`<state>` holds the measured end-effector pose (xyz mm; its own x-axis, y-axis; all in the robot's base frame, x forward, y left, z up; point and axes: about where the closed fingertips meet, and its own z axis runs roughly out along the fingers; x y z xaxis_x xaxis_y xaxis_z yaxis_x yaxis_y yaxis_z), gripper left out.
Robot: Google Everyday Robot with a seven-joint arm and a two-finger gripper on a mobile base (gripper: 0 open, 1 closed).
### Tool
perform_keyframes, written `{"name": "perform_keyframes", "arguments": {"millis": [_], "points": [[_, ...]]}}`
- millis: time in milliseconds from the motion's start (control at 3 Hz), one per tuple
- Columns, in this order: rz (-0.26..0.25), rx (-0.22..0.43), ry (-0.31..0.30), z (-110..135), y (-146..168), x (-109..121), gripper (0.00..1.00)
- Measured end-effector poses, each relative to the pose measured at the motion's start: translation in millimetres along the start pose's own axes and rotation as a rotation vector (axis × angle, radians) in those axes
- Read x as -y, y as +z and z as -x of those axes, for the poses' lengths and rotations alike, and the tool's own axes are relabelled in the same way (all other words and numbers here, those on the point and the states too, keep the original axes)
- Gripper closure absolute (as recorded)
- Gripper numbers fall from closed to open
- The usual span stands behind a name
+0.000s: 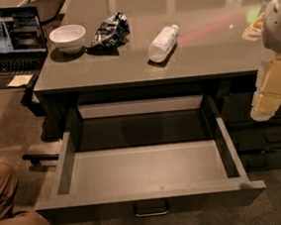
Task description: Place blue chip bag into top drawer
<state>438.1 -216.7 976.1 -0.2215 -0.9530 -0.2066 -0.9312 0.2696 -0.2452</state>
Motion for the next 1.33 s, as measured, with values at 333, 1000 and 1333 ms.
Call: {"name": "perform_keyframes", "arguments": {"millis": [333,1000,1333], "points": [[0.0,0.0,0.0,0,0,0,0.0],[-0.04,0.258,0.165,29,2,31,0.0],[-0.08,0.426,0.258,71,6,51,0.0]]}}
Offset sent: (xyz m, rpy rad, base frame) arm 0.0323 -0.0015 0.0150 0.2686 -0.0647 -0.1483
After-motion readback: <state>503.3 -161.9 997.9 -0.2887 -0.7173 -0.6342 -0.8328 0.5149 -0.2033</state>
